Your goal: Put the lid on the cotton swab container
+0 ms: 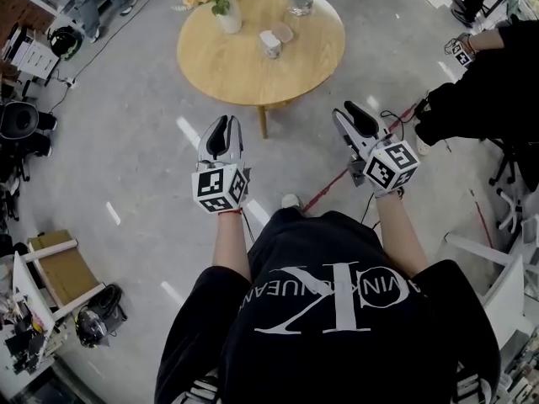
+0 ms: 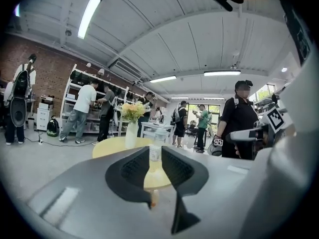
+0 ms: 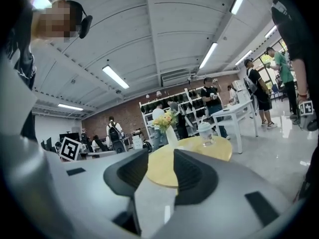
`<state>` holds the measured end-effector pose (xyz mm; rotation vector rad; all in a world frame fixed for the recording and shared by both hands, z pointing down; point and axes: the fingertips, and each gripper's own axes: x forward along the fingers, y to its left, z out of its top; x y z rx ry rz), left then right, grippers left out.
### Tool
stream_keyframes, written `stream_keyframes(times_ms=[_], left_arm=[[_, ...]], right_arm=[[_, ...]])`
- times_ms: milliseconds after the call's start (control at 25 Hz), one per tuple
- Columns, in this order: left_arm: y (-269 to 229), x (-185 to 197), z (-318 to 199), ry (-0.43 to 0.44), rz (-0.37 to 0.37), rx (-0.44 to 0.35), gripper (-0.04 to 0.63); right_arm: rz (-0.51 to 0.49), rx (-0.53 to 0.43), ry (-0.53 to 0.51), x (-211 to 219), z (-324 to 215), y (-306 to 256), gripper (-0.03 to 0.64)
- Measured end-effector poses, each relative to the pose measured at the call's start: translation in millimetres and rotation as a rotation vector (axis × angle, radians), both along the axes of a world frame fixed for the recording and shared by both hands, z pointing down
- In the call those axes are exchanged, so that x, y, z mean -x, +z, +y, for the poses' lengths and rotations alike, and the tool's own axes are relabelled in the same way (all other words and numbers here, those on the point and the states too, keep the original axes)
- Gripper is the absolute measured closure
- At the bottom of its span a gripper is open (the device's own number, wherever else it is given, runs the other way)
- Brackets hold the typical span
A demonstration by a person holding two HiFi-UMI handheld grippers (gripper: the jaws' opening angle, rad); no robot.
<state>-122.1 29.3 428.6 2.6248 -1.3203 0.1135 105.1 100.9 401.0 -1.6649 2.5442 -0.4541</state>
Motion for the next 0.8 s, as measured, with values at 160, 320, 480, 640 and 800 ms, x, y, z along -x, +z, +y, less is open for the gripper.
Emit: stream_keyframes(times_ms=[160,320,480,640,800], left_arm=[[11.8,-0.5,-0.7,0.01,0.003,0.04,0.477],[24.0,-1.3,-3.1,0.009,-0.009,0.066,0.457],[30.8,2.5,-16.5,-0.015,-0.023,0.075,0.453],[25.9,6.7,-39.7,-0.052,-0.026,0.062,0.451],[23.2,-1.9,-68.7,-0.066,-0.033,0.067,0.445]], right_arm=[[-0.031,0.019,0.017,-4.6,-4.1,4.3,0.494],[-0.054,0.034,0.026,-11.1,-13.7,12.9,0.494],[-0.074,0.041,0.017,-15.3,-33.8,21.0,0.494],[-0.09,0.032,-0.01,-16.7,-65.5,21.3,0.492],[-0.101,0.034,-0.049,-18.9,-102.2,19.9,0.491]])
